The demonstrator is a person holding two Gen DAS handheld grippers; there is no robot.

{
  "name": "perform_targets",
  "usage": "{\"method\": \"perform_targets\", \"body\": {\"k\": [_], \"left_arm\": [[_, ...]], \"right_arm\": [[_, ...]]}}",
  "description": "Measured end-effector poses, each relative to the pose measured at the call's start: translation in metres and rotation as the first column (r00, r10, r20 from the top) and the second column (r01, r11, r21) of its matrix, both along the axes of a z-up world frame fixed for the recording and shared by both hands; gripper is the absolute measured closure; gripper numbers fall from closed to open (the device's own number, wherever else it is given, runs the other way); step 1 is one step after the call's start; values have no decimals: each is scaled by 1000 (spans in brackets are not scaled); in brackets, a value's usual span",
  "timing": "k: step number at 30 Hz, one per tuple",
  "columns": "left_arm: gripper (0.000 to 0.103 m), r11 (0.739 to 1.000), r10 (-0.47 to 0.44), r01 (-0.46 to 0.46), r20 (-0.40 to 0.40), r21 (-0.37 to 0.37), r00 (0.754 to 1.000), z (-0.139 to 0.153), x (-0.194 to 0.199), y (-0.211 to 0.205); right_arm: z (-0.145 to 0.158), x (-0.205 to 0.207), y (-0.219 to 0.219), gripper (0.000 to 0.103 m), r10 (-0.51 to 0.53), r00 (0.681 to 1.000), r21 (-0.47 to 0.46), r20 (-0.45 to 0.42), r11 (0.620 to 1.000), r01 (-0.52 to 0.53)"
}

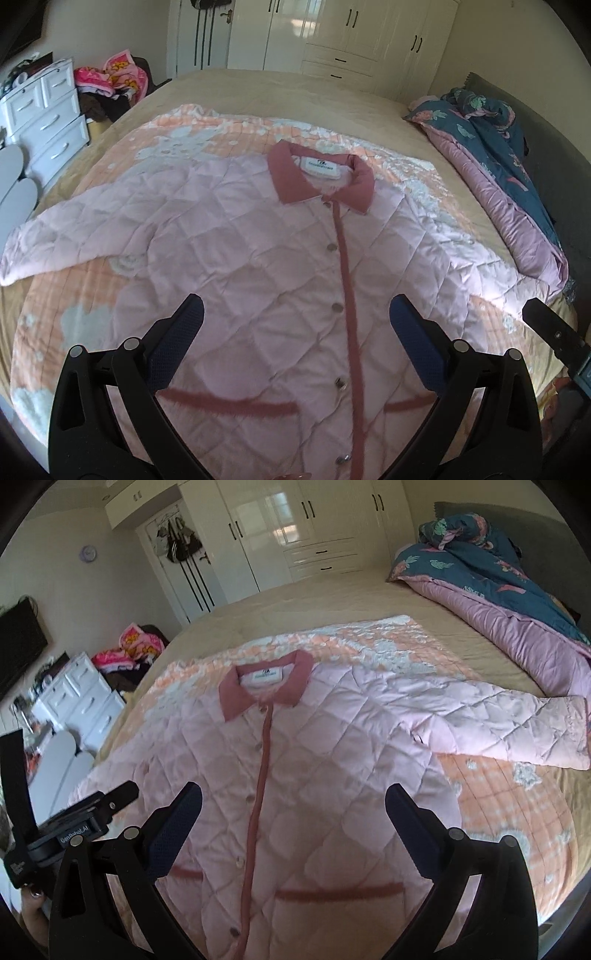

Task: Fold large clothes
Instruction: 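Move the right tool toward the jacket sleeve beside the right tool, then grasp the sleeve cuff with the right tool and lift it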

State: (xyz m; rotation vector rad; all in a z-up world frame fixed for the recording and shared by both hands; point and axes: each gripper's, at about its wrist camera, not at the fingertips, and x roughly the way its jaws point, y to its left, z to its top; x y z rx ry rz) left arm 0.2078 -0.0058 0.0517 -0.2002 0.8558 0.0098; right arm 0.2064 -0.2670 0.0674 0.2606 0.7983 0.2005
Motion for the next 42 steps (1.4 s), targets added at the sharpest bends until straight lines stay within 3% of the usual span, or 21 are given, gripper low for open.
{"method": "perform_targets", "body": {"k": [10,14,19,24,27,31,39,42], "left_arm": [[9,1000,-16,16,-26,-9,1000,-7,56,-19],[9,1000,-23,23,-27,10,999,-13,75,-29],[9,999,-32,30,-52,-27,998,-28,102,-37],[9,999,-31,30,-79,-15,996,-45,121,-47],[9,1000,-27,26,-97,-9,995,-56,131,-51],[9,1000,-24,26,-108,16,994,-68,139,-61],[9,999,-40,41,-153,2,987,-91,161,-82],[9,998,-60,65,-175,24,983,-99,170,-95]], "right_arm": [[-7,54,-48,4,-125,992,36,1,991,125],[-20,73,-75,4,-206,978,40,-17,978,207],[-47,91,-112,4,-306,951,33,-49,951,308],[-82,101,-156,4,-396,912,56,-109,913,403],[-101,105,-188,4,-463,873,69,-153,876,477],[-114,104,-218,4,-549,820,45,-162,826,562],[-138,92,-277,4,-652,718,120,-243,714,690],[-144,89,-294,4,-694,674,105,-253,673,732]]}}
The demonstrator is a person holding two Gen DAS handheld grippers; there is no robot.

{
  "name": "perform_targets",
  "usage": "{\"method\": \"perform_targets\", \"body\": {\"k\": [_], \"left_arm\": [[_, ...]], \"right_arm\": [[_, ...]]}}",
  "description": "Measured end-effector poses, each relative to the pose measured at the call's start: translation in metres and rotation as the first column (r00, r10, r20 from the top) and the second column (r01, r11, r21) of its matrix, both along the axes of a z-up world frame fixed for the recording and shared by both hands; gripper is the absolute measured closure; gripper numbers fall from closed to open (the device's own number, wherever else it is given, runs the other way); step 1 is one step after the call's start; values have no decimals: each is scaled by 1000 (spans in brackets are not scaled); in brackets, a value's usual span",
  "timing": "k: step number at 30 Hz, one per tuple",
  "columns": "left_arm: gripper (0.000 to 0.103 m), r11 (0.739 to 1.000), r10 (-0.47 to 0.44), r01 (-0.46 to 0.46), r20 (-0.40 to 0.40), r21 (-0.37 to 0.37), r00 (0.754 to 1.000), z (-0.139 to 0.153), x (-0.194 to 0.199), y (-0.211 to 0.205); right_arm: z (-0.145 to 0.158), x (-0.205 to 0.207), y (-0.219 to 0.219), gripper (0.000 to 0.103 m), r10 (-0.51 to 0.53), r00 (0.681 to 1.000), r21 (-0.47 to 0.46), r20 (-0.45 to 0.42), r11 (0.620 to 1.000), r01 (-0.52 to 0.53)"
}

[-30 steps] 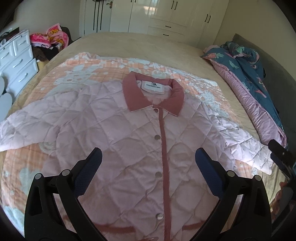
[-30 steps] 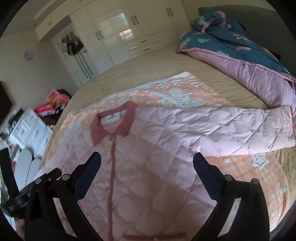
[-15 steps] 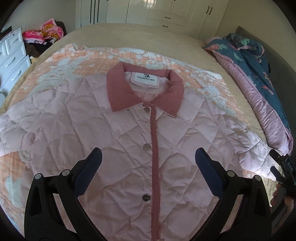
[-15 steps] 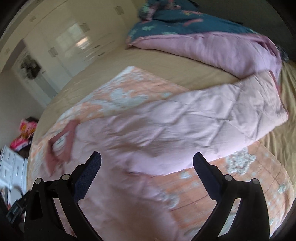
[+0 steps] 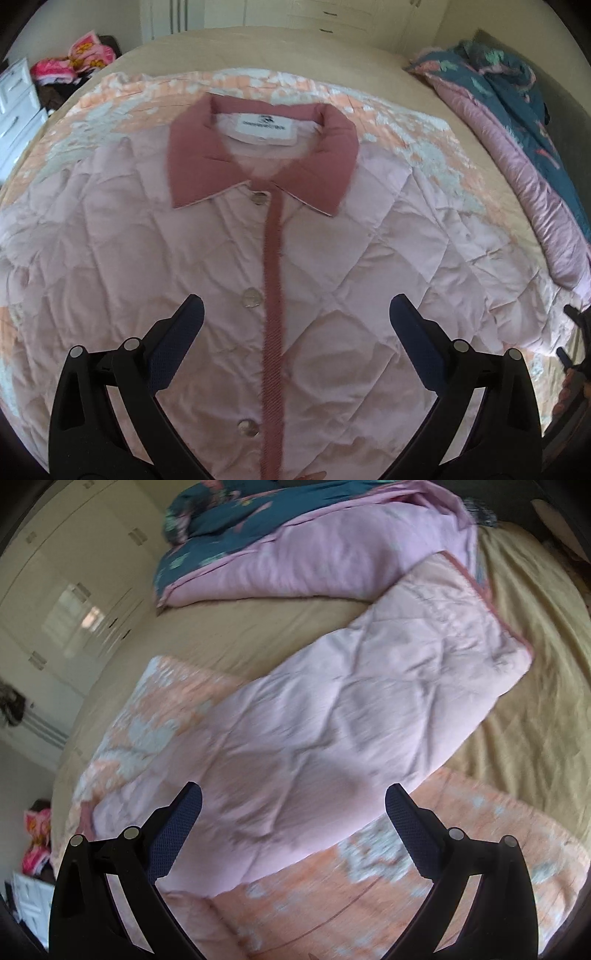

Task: Fold large clothes
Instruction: 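Grasp the sleeve cuff with the right tool and lift it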

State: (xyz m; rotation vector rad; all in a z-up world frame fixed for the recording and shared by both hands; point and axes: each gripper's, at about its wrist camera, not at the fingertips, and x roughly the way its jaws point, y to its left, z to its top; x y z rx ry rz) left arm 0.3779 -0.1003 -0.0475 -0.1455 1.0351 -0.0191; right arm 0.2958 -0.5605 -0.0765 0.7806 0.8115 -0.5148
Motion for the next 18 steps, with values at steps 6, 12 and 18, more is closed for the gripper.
{"method": "perform_targets", "body": {"k": [6,12,18], "left_arm": [[9,1000,-25,25,-15,-9,1000,-9,11,-12],[9,999,-18,17,-36,-32,999,-14,19,-6],[9,1000,7,-7,-22,-5,1000,-7,20,15]], "right_arm": [[-19,-12,-41,4,-145,989,85,-8,986,145],[-44,-18,-72,4,-236,972,193,-20,953,235],[-59,-22,-98,13,-314,949,214,41,930,298]]}}
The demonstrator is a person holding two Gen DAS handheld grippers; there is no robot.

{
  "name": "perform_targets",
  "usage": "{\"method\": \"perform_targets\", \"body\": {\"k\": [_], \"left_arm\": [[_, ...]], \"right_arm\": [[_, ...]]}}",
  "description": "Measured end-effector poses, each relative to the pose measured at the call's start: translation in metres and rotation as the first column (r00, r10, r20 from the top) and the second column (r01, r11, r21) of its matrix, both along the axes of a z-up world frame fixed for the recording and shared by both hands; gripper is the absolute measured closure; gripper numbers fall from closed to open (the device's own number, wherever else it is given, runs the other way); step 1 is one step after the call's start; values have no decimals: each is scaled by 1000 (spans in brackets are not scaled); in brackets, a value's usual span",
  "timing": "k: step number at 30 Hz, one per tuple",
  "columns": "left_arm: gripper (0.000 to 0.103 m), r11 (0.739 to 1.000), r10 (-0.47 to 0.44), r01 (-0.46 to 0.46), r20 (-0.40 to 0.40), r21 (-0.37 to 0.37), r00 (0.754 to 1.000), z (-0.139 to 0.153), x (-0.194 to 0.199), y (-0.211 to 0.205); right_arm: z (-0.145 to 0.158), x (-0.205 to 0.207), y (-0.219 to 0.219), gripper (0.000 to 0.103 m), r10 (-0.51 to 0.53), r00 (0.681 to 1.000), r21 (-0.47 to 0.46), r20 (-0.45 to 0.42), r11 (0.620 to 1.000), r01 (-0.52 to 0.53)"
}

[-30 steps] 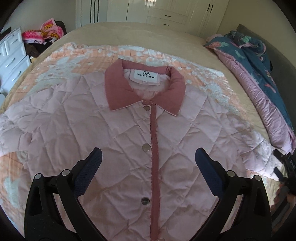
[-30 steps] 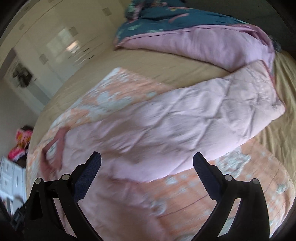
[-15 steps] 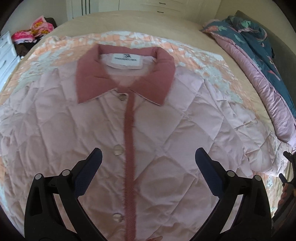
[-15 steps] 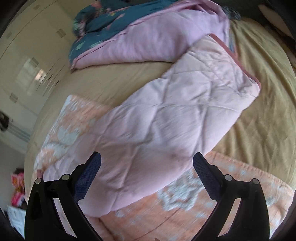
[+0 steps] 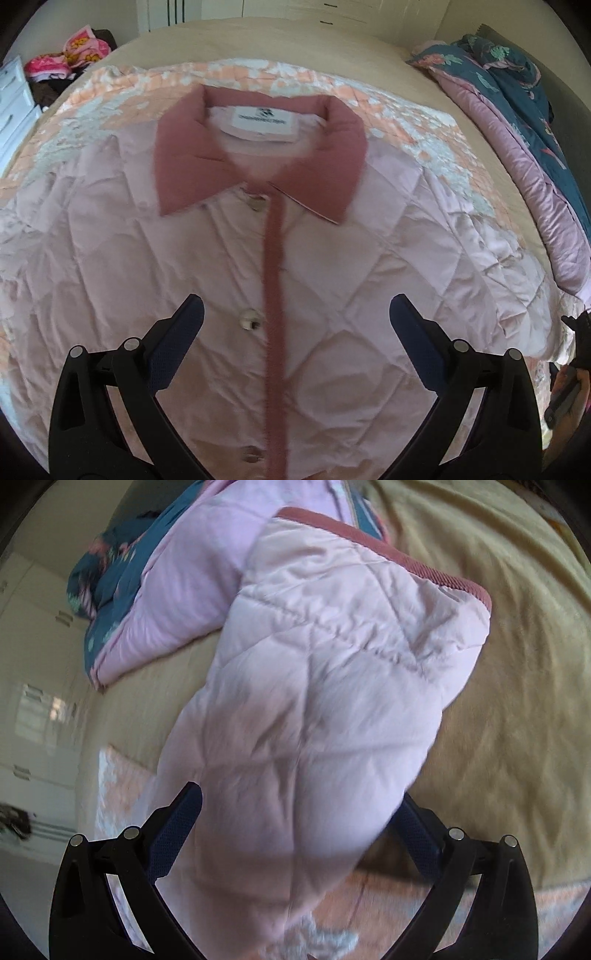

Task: Fold large clothes
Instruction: 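Grasp the sleeve cuff with the right tool and lift it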

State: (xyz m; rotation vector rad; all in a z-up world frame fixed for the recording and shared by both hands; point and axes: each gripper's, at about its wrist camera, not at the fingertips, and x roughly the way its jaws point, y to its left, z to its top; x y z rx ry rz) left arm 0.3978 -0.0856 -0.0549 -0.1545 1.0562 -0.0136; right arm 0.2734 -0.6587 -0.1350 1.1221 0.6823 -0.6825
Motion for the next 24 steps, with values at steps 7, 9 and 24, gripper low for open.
{"method": "perform_targets", "body": {"k": [7,9,24], "left_arm": [[9,999,25,-25,25,19,999,14,-11,27],[9,999,35,-36,29,13,999,19,-16,35],[9,999,38,-41,131,15,991,87,-55,97]], "right_arm": [[10,-17,-1,71,-31,979,-38,200,998,39],[25,-17,7,82,16,966,-92,256,996,8],[175,17,148,89,552,763,-527,337,782,-333]]}}
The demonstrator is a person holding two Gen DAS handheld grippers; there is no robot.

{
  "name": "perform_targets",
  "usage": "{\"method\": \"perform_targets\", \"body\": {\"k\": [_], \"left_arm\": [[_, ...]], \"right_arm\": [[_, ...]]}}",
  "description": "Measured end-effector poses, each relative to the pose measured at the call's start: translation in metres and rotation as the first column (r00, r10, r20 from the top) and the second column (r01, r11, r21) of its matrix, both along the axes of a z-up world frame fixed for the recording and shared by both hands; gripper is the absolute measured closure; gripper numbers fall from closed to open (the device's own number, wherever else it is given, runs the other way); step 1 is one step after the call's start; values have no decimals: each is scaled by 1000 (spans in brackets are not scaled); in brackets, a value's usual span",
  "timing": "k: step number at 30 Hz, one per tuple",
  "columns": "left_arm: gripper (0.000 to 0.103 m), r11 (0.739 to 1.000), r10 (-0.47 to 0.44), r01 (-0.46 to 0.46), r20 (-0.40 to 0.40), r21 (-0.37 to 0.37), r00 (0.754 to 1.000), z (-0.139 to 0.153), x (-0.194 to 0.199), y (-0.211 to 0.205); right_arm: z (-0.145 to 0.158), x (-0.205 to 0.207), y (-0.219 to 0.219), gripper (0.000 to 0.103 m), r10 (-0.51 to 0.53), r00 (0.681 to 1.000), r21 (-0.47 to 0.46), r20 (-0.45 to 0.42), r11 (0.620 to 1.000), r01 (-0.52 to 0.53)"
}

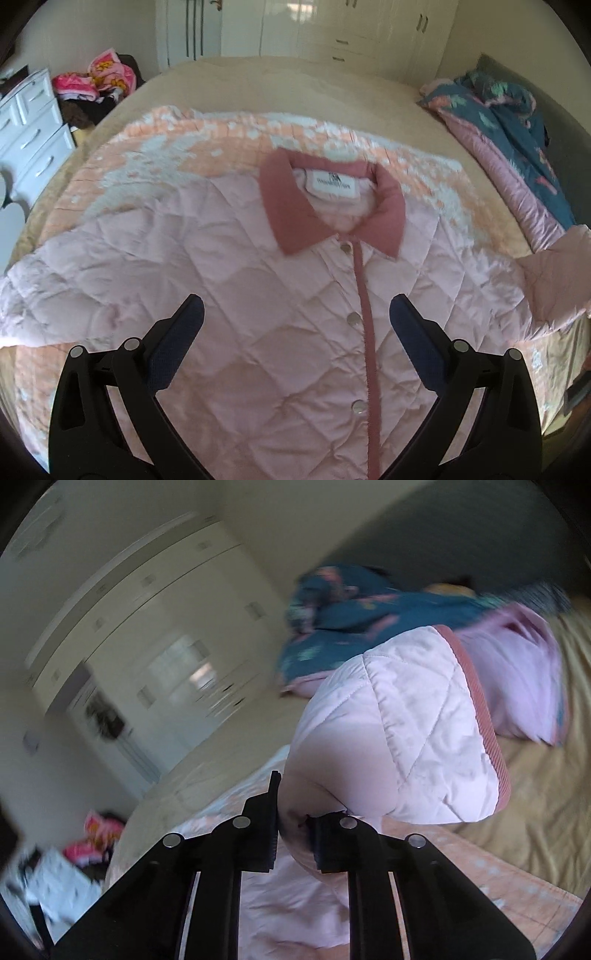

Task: Fold large clothes
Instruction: 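Grasp the sleeve cuff with the right tool and lift it, then carry the sleeve across the jacket front with the right tool and release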

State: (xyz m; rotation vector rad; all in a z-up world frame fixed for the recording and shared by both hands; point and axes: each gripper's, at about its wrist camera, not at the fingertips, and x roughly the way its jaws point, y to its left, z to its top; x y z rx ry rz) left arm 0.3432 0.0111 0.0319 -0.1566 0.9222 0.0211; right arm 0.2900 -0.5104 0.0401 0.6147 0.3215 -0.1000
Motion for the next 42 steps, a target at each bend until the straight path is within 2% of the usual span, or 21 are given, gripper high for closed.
{"method": "perform_targets", "body": {"k": [5,11,23,30,33,42], "left_arm": [[9,1000,12,-12,12,-10,1000,13,-6,17],[9,998,22,-21,22,-60,1000,21,-17,39],[9,991,47,-41,46,-125,998,16,-36,77],[9,984,64,-52,69,-169,996,5,-50,98],[9,979,76,-62,67,-194,995,-5,-54,105],[9,958,79,-75,2,-275,997,-50,-45,112]], "right_arm": [[29,21,50,90,107,994,-61,-6,992,-107],[55,28,104,90,191,981,-148,-11,970,-191],[65,43,204,90,324,945,-261,-48,909,-325],[48,55,263,90,394,915,-296,-86,867,-402],[30,60,285,90,424,899,-288,-113,852,-438],[-55,75,345,89,495,825,-226,-273,801,-555]]}}
